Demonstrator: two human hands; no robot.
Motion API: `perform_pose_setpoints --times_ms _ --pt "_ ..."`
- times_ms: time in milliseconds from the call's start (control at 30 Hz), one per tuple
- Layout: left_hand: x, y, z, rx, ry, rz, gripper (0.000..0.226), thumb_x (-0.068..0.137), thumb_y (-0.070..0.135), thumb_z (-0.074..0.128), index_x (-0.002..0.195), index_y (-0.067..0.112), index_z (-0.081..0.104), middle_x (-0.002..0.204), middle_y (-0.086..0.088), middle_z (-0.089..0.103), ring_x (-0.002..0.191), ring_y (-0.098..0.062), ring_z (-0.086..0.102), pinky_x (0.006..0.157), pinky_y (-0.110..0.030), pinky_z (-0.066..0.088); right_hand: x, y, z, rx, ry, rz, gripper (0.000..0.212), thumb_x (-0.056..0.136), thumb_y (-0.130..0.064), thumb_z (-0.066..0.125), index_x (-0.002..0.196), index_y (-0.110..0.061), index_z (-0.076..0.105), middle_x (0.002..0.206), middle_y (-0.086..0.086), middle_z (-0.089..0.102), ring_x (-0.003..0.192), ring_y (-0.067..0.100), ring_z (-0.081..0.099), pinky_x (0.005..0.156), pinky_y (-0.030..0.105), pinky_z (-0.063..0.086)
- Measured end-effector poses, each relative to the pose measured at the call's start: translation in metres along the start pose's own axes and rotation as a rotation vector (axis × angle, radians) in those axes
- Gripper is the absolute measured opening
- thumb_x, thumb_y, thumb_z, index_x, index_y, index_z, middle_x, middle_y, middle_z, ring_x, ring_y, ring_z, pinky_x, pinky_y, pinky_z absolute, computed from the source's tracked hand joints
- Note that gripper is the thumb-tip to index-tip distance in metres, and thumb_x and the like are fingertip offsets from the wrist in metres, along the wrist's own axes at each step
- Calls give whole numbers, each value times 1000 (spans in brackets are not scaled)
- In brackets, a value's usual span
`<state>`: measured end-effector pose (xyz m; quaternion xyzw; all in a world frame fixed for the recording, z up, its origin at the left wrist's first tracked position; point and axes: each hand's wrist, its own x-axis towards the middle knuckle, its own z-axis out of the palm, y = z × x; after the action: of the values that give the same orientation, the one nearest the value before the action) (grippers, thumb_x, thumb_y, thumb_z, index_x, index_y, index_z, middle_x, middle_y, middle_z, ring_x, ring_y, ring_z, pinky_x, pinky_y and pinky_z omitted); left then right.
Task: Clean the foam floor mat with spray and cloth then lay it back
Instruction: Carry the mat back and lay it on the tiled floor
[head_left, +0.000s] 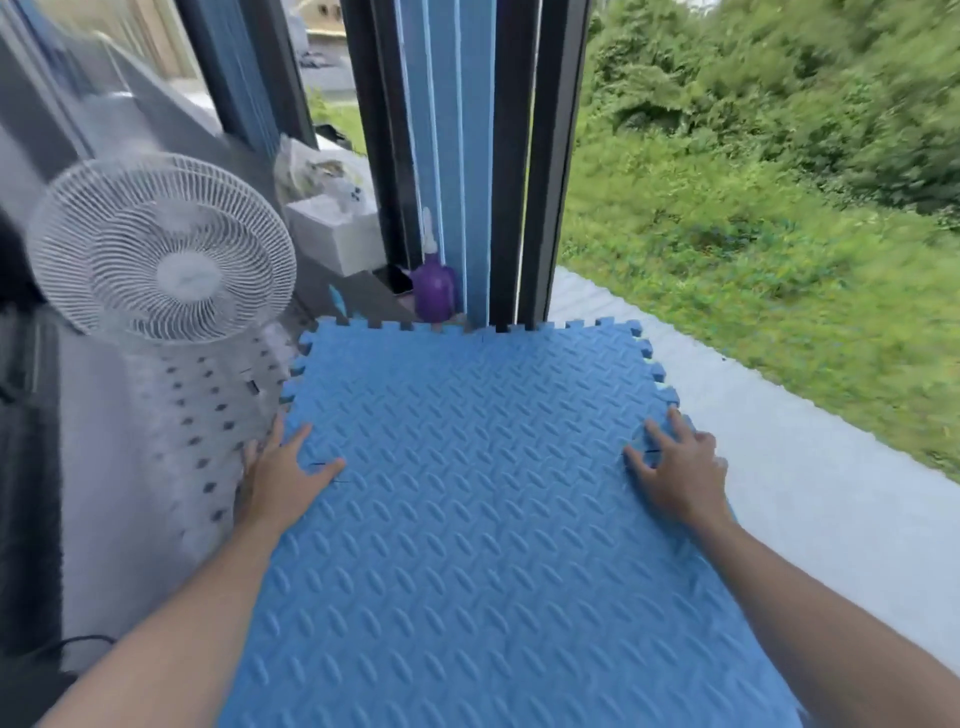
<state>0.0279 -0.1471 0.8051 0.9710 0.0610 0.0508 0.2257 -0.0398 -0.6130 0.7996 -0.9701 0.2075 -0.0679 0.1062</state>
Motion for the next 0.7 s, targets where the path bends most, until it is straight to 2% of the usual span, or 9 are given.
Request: perform_pose_setpoints --times_ms 100,167,233,367,533,700 --pt "-6 -37 -8 41 42 -64 76 74 61 69 139 27 49 158 1 25 135 -33 31 104 -49 37 11 -37 32 21 -30 9 52 91 -59 43 134 -31 52 155 -3 35 124 35 37 98 51 37" --pt "-14 -51 -5 38 101 -94 76 72 56 74 136 21 54 154 -5 33 130 -34 34 105 -48 37 12 -44 54 73 -43 19 50 91 -57 41 132 -29 53 151 -5 40 116 35 38 95 50 39" --pt "-24 -60 5 41 142 -101 75 70 49 79 134 17 56 152 -9 36 126 -37 36 105 -46 35 9 -42 75 92 -49 -9 55 91 -58 36 135 -28 51 154 -5 38 114 34 38 97 50 40" --pt "-52 -86 26 47 124 -198 74 72 48 78 135 16 55 155 -7 32 130 -36 31 106 -47 35 -5 -44 96 70 -83 -71 56 94 -54 41 142 -26 47 158 -5 31 116 33 35 98 50 41" --pt "-82 -107 34 29 96 -320 77 75 50 74 140 15 49 156 -7 29 135 -34 23 106 -52 35 -2 -70 95 14 -75 -186 52 95 -49 45 142 -27 47 157 -4 33 122 35 36 96 51 38" --pt "-93 -134 34 1 85 -369 78 79 52 69 144 17 43 158 -2 22 140 -28 16 104 -52 37 -6 -94 111 -46 -102 -270 55 95 -51 41 145 -28 43 159 -2 31 125 35 36 96 49 36"
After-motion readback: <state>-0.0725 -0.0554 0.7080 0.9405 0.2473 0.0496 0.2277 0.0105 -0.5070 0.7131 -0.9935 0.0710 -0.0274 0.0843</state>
